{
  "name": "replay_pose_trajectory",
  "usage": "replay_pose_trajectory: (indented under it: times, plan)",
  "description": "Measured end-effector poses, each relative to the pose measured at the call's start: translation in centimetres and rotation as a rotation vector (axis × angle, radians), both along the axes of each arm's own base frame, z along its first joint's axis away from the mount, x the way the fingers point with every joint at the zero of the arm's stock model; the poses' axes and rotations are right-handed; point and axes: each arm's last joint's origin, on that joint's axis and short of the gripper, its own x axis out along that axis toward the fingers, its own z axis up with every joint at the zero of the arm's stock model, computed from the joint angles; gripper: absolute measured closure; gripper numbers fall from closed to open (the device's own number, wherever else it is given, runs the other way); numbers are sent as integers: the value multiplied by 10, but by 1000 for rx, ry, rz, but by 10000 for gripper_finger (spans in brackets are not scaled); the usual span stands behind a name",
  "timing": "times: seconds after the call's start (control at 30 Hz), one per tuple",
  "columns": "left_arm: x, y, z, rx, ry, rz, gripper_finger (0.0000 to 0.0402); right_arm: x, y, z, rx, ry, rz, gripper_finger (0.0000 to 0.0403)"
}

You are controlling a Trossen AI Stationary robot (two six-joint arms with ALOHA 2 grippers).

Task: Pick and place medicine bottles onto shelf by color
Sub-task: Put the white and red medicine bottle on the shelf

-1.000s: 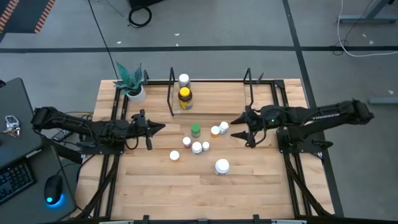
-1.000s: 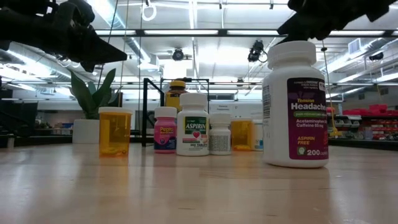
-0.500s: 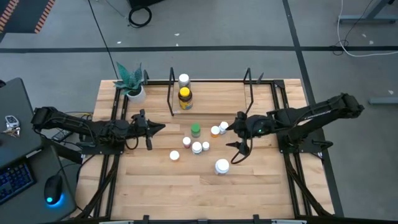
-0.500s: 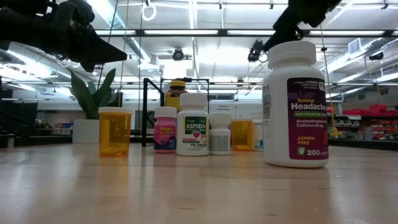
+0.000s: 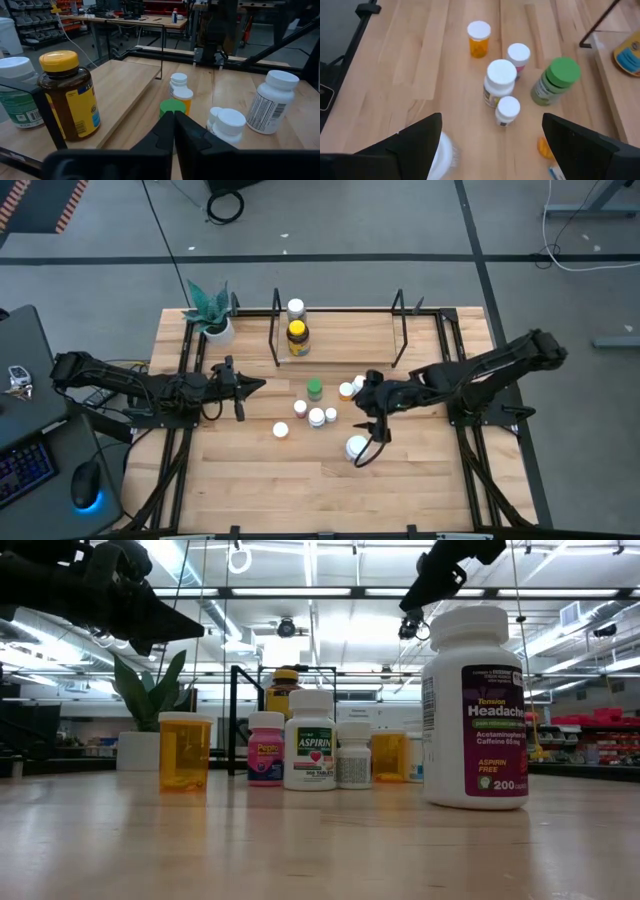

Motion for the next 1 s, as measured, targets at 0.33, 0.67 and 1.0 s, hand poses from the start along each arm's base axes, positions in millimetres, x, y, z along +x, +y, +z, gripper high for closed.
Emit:
replay_pose_trajectory:
  times: [0.33,0.67,1.0]
  plan:
    - [0,0,0,0,0,0,380,5,4,1,-20,29,21,48]
    - [0,0,0,0,2,0,385,16,33,-23,21,105,161,48]
    - [0,0,-1,1,7,0,378,24,49,-51,2,201,203,58]
